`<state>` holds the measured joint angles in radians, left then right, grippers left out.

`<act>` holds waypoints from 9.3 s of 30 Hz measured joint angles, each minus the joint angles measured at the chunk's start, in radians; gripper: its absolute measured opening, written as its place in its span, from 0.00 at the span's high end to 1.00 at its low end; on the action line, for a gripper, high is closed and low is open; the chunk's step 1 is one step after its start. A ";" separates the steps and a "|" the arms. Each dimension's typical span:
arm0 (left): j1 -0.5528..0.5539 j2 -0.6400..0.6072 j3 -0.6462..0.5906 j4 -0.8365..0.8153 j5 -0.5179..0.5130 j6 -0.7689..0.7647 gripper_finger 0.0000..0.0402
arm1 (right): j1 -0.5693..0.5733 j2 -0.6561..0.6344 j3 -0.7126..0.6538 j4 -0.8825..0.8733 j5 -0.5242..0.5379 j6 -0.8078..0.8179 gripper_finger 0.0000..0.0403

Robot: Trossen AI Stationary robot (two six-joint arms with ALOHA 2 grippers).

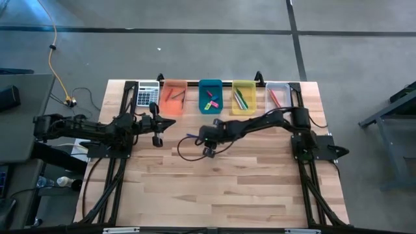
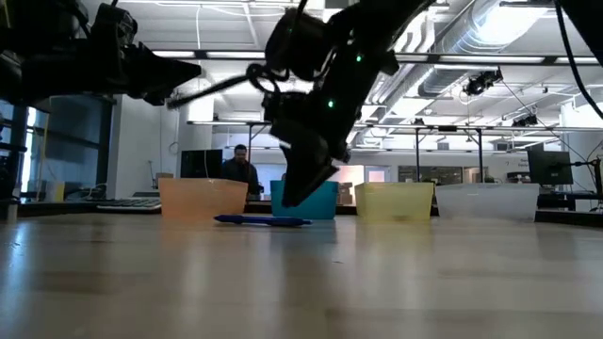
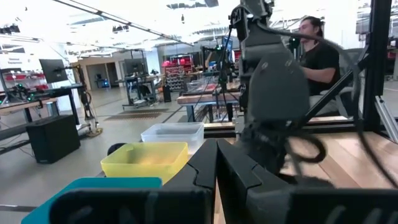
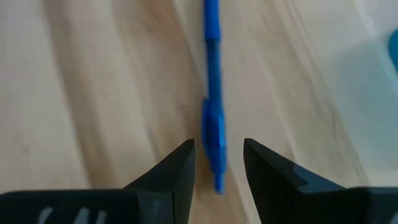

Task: Sort crayons/erasers/pens/pencils in bins
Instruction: Put the blue ballpen into the yellow bin, then return to Home Position

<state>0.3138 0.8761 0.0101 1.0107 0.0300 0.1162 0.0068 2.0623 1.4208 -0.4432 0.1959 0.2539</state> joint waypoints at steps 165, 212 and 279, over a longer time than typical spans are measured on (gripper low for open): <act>0.000 0.000 0.001 -0.087 -0.009 -0.061 1.00 | -0.235 -0.679 -0.666 0.630 -0.033 -0.441 1.00; 0.269 -0.629 0.001 -0.682 0.061 -0.167 1.00 | -0.507 -1.906 -1.411 0.572 -0.261 -0.327 1.00; 0.314 -0.873 0.002 -0.932 -0.120 -0.139 1.00 | -0.511 -2.056 -1.412 0.462 -0.170 -0.209 1.00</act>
<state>0.6281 0.0032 0.0116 0.0784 -0.0902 -0.0227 -0.5041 0.0063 0.0086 0.0193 0.0261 0.0452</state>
